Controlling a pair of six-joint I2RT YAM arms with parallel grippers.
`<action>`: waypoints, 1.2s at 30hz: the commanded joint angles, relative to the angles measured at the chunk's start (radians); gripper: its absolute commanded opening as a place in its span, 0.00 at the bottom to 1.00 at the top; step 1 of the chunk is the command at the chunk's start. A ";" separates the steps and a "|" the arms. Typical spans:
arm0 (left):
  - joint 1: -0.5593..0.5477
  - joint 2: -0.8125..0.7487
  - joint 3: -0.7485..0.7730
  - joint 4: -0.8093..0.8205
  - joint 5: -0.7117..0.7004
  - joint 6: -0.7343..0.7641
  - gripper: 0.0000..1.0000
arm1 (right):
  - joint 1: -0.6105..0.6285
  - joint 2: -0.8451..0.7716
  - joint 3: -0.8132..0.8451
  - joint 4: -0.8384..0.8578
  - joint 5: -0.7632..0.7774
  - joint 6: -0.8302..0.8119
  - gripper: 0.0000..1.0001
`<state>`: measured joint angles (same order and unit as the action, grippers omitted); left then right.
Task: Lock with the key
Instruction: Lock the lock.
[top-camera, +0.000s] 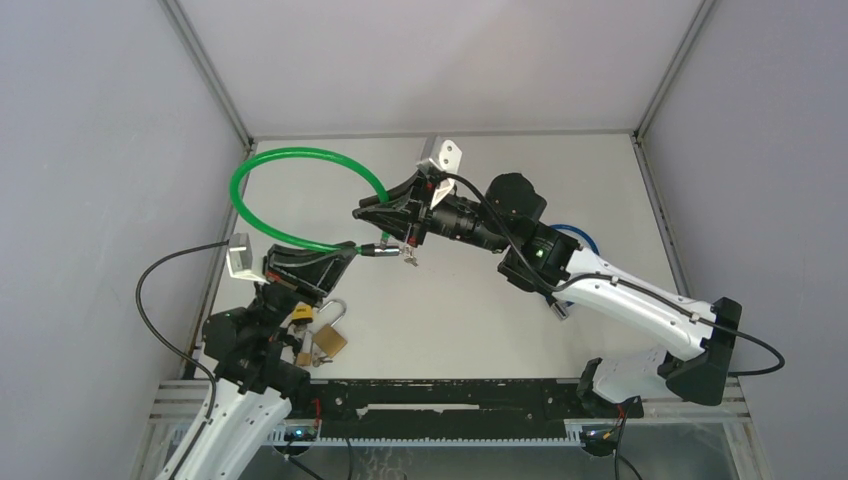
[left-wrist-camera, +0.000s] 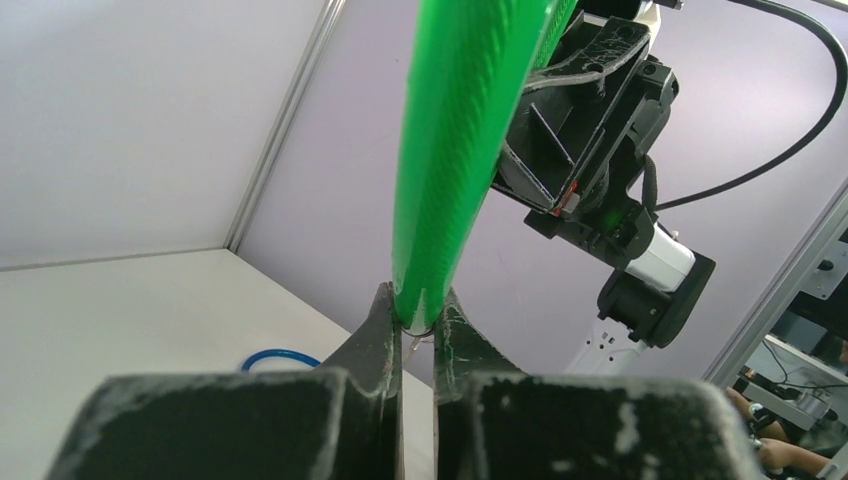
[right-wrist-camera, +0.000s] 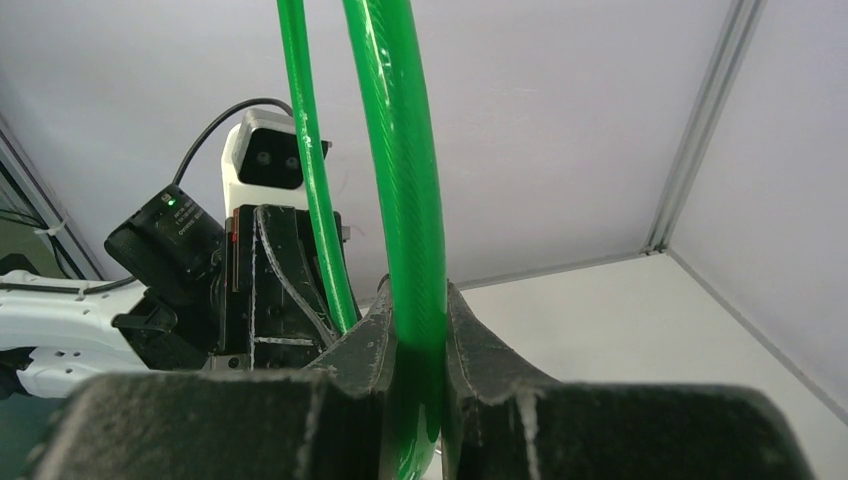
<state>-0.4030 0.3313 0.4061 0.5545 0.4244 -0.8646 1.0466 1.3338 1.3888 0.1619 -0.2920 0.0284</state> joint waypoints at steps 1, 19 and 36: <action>0.007 -0.017 -0.008 0.062 0.019 -0.011 0.00 | 0.004 0.011 0.006 0.025 -0.009 -0.001 0.00; 0.076 -0.017 0.072 0.115 -0.060 -0.141 0.00 | 0.014 0.091 -0.056 0.117 -0.083 0.185 0.02; 0.123 -0.073 0.009 0.095 -0.066 -0.097 0.00 | 0.015 0.068 -0.040 0.060 -0.067 0.135 0.56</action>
<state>-0.2852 0.2852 0.4061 0.5625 0.3721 -0.9863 1.0531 1.4322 1.3319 0.2649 -0.3233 0.1822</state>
